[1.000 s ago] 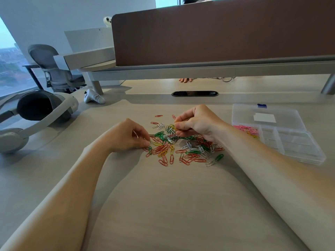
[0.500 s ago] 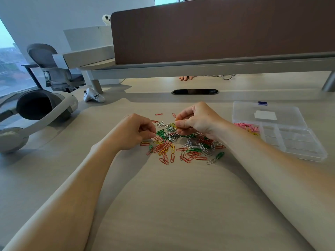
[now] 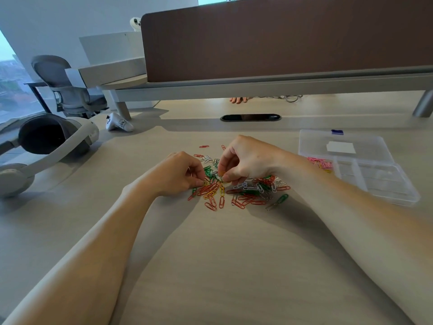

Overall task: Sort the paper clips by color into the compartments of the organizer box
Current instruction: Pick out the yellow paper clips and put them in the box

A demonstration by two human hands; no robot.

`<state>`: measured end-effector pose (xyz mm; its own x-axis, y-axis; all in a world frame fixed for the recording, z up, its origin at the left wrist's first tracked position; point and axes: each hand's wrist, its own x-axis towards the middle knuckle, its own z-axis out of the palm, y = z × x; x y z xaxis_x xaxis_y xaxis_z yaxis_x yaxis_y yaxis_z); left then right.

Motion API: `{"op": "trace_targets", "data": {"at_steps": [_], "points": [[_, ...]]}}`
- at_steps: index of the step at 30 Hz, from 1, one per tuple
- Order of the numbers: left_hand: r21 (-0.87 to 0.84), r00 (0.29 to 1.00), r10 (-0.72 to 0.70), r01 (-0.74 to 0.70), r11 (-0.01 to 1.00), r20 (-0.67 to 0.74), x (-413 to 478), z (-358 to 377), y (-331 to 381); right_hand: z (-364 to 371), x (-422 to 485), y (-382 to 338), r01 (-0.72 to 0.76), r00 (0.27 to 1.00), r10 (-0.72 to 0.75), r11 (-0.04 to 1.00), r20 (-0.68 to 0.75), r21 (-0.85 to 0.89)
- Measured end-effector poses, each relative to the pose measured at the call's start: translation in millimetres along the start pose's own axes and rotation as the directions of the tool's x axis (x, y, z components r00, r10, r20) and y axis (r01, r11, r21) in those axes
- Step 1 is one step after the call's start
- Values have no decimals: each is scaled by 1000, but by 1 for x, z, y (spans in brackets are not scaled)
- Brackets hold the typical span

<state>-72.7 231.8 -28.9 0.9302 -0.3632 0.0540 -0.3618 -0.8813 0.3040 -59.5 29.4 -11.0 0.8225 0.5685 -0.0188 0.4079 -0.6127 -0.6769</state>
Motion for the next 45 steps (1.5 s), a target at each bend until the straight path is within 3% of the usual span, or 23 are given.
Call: {"op": "trace_targets", "data": {"at_steps": [6, 14, 19, 26, 30, 34, 45], "points": [[-89, 997, -12, 4, 996, -82, -3, -6, -5, 2, 1, 0, 43, 999, -41, 989, 18, -144], [-28, 982, -36, 32, 999, -183, -2, -2, -4, 3, -2, -2, 73, 997, -72, 991, 14, -108], [-31, 998, -9, 7, 999, -63, -4, -2, 0, 8, -1, -3, 101, 995, -98, 973, 27, -206], [-15, 999, -16, 15, 1000, -36, -2, 0, 1, 9, -3, -5, 125, 988, -95, 951, 119, -284], [-158, 998, -11, 1, 987, -59, -5, -7, 3, 9, -2, -5, 111, 989, -74, 942, 127, -317], [-254, 996, 21, 1, 967, 84, -10, -13, 12, 11, 0, -3, 108, 989, -64, 924, 130, -367], [-144, 976, -1, 33, 989, 218, -13, -12, 21, 14, 3, 1, 105, 993, -67, 897, 102, -430]]}}
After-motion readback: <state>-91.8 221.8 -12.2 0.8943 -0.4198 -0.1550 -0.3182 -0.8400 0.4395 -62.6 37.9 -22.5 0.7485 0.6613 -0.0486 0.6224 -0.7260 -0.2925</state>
